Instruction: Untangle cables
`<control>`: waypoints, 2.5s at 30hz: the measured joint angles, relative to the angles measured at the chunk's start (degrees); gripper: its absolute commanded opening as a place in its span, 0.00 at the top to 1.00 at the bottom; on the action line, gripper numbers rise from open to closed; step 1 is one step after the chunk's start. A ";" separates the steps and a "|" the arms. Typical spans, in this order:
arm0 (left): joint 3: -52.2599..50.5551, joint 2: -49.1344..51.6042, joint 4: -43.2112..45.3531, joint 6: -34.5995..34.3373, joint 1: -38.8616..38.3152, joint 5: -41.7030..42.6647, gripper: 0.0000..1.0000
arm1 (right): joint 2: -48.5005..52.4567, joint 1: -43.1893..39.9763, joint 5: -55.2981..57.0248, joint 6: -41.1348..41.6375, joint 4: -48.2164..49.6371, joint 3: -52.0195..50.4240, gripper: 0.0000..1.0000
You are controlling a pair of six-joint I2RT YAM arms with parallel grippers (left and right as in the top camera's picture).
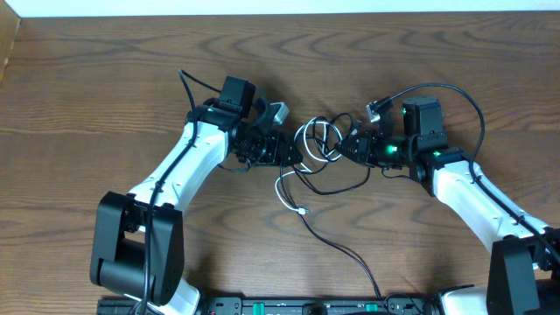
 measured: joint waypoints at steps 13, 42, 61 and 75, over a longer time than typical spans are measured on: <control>0.00 0.02 3.65 -0.02 0.00 -0.15 0.52 | 0.00 0.00 -3.89 -0.28 0.09 0.00 0.99; -0.02 2.01 -3.41 0.13 0.20 -6.34 0.92 | 0.00 -10.97 50.47 -2.56 -34.01 -0.11 0.98; -0.02 2.01 -2.01 0.13 0.13 1.79 0.92 | 0.00 0.17 -1.14 -37.05 -19.52 -0.13 0.42; -0.02 2.01 -1.88 0.15 0.13 5.53 0.92 | 0.09 10.08 15.15 -29.40 -13.62 -0.13 0.57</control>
